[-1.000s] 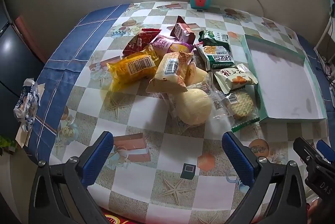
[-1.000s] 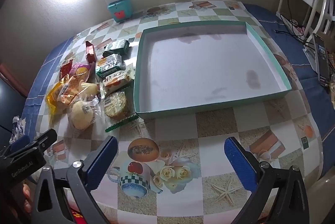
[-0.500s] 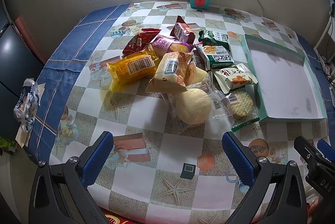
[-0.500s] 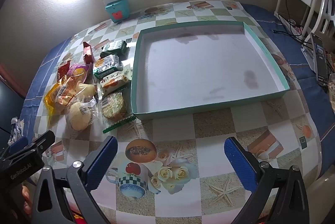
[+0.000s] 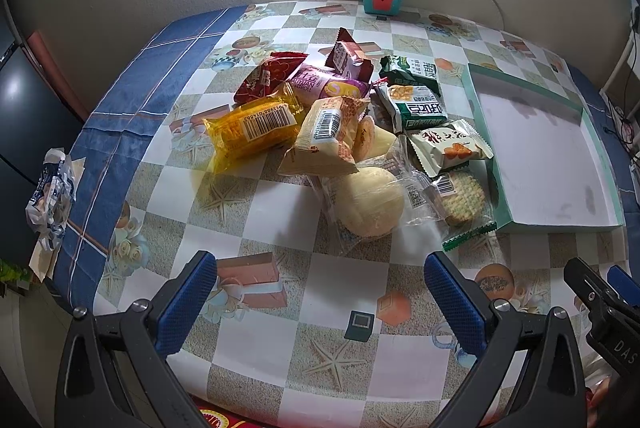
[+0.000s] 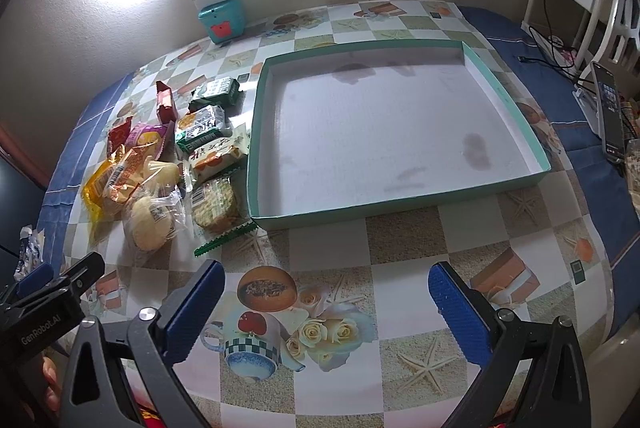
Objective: Organize snacks
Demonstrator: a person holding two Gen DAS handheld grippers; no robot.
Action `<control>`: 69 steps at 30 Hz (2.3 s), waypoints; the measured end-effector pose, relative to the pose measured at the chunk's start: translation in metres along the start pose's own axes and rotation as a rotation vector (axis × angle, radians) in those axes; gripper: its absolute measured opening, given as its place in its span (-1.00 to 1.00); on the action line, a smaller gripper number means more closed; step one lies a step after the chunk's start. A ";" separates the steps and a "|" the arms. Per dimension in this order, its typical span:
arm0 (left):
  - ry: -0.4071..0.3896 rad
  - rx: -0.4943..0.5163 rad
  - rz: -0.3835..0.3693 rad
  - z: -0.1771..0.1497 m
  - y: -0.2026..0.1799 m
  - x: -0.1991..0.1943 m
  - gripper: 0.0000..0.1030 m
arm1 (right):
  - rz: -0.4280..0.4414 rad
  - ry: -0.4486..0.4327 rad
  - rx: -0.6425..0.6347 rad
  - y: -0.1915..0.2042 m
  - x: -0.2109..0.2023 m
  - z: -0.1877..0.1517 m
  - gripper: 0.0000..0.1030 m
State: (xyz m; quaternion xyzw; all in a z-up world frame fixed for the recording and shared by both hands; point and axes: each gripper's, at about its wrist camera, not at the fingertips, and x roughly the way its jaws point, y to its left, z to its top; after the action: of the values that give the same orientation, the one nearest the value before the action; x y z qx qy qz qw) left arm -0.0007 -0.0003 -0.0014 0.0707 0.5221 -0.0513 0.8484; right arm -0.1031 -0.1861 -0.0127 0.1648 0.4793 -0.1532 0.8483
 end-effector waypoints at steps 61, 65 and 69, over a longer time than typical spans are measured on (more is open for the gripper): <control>0.027 -0.242 -0.120 0.045 0.028 0.006 1.00 | 0.047 -0.030 -0.075 0.030 0.004 0.031 1.00; 0.052 -0.298 -0.116 0.057 0.022 0.019 1.00 | 0.070 -0.009 -0.103 0.048 0.017 0.045 1.00; 0.129 -0.321 -0.096 0.063 0.013 0.038 1.00 | 0.074 0.011 -0.133 0.063 0.033 0.057 1.00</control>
State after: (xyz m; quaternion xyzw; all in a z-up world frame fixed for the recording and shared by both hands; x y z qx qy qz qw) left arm 0.0735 0.0008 -0.0065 -0.0878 0.5798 -0.0032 0.8100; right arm -0.0167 -0.1570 -0.0054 0.1266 0.4865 -0.0887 0.8599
